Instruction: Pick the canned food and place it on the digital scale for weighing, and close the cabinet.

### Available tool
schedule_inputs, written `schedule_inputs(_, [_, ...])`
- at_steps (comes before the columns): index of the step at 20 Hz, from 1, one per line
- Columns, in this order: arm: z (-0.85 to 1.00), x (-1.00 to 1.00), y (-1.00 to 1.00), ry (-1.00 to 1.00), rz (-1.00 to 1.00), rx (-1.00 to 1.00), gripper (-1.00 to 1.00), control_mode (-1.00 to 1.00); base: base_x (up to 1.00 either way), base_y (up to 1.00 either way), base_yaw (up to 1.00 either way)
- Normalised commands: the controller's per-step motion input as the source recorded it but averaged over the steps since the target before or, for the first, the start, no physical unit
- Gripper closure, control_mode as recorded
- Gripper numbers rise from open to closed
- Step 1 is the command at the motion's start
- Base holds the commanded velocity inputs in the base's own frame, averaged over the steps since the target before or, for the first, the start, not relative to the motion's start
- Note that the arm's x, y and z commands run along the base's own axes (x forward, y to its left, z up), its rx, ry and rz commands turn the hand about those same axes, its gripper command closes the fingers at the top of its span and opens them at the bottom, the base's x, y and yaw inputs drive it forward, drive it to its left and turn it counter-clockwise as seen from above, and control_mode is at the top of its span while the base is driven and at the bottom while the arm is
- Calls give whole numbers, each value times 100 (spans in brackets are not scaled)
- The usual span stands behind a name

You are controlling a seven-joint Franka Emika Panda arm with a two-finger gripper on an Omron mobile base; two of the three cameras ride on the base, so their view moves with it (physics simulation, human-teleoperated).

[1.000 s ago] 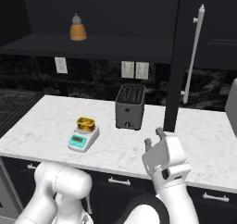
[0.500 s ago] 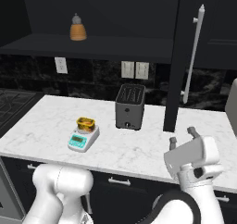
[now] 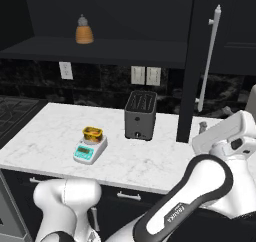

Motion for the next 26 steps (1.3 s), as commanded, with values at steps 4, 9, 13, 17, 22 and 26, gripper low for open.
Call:
schedule_inputs(4, [30,34,-9,0,0,4,-100,-100,0,0,0])
schedule_inputs(9, [49,3,1,-8,1,7,-100,-100,0,0,0])
schedule_inputs(13, [42,-26,88,-20,5,7,-100,-100,0,0,0])
schedule_inputs(17, [43,10,100,-11,1,0,-100,-100,0,0,0])
schedule_inputs(22, [45,54,100,-2,0,0,-100,-100,0,0,0])
schedule_inputs(26, [39,90,100,0,0,0,-100,-100,0,0,0])
